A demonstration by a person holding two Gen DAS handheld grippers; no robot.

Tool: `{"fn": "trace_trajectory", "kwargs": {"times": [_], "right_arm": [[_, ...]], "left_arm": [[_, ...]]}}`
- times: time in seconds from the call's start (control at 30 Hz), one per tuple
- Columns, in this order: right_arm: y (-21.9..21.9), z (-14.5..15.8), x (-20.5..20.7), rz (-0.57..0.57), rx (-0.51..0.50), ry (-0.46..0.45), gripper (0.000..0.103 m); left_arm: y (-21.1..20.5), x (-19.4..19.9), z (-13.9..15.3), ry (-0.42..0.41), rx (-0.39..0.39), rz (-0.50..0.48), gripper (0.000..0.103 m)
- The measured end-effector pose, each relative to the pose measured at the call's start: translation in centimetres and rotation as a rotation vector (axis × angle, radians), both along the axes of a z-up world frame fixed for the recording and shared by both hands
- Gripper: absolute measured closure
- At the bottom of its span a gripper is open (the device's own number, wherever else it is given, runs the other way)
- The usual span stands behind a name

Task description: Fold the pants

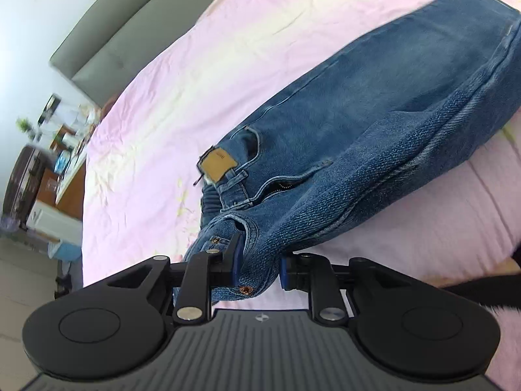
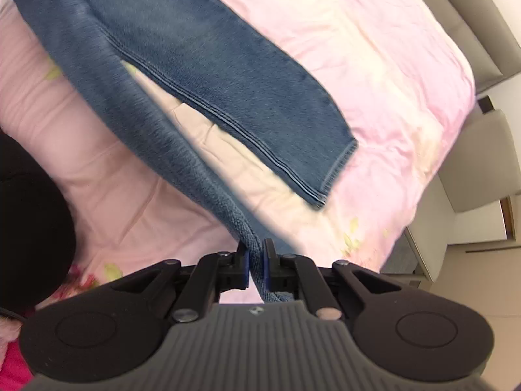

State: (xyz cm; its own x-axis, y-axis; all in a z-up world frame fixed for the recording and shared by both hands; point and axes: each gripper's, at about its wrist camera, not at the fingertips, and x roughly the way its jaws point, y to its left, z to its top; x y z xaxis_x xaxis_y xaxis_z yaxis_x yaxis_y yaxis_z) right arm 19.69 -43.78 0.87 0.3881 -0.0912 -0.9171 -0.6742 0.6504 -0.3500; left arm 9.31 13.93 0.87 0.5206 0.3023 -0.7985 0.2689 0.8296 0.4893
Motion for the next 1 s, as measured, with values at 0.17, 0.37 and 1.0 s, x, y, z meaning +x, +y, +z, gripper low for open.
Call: {"fn": "trace_trajectory", "kwargs": {"times": [0.17,0.37,1.0], "right_arm": [[-0.3,-0.2,2.4,-0.075,0.011,-0.032,0.103],[1.5,-2.7,9.5,-0.109,-0.021,-0.072,0.103],[5.5,-17.8,30.8,-0.237,-0.124,0.025,0.101]], "left_arm": [[-0.2,4.0,-1.0,0.072,0.048,-0.036,0.079],[0.9,12.3,-1.0,0.107,0.081,-0.035,0.079],[3.5,30.1,-15.5,0.322,0.129,0.038,0.077]]}}
